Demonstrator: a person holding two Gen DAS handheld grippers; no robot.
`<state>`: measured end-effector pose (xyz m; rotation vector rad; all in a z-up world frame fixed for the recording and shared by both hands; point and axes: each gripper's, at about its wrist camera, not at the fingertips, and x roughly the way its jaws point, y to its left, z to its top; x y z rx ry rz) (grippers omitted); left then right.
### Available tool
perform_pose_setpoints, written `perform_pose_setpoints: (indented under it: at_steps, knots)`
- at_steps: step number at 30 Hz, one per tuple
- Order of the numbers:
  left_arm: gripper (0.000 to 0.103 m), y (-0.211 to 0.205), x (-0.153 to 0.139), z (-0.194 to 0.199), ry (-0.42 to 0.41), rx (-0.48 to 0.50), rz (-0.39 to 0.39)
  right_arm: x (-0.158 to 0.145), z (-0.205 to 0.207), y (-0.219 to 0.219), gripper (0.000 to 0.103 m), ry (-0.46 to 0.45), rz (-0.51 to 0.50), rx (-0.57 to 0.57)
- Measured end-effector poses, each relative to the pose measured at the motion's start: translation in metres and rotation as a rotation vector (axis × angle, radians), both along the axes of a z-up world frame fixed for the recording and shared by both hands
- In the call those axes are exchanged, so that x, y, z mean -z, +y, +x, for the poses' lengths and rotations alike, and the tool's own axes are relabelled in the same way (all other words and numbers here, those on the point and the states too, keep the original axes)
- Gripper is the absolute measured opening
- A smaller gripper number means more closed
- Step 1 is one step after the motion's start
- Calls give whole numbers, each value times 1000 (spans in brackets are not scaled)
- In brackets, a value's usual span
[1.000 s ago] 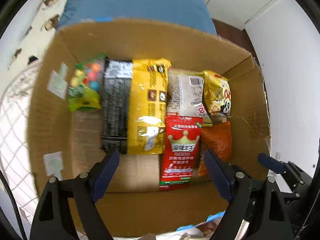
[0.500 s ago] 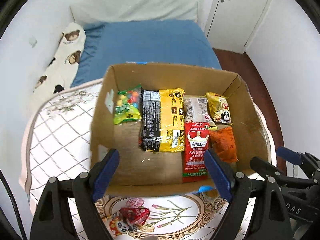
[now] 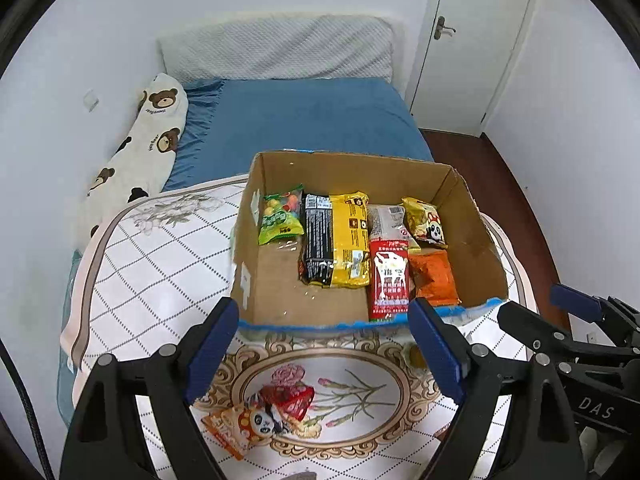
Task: Organize snacks
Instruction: 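Carry both packets into the cardboard box and open both tools, then grasp the orange panda bag with left tool while right tool grasps the Nitz cookie packet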
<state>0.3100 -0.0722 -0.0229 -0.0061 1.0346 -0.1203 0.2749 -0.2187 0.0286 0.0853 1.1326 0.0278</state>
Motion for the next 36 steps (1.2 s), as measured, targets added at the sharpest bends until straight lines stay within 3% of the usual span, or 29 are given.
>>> perform_pose_setpoints:
  at_steps: [6, 9, 16, 22, 27, 31, 34, 36]
  knots:
    - [86, 20, 17, -26, 30, -44, 29, 10, -27, -2, 83, 28, 38, 20]
    - [86, 36, 45, -41, 74, -76, 76, 39, -40, -17, 83, 100, 82, 68]
    - [86, 87, 135, -71, 286, -144, 136, 127, -77, -55, 83, 284, 185, 221]
    - [86, 105, 186, -81, 383, -167, 155, 171, -87, -80, 83, 325, 188, 322]
    - [86, 69, 211, -71, 379, 40, 323, 188, -76, -89, 83, 346, 119, 312]
    - [86, 40, 236, -68, 379, 204, 460, 201, -59, -88, 83, 361, -11, 236]
    - [86, 28, 247, -67, 396, 250, 472, 213, -48, -97, 83, 374, -54, 239]
    - [86, 27, 250, -65, 435, 221, 397, 223, -42, -105, 83, 385, -26, 257]
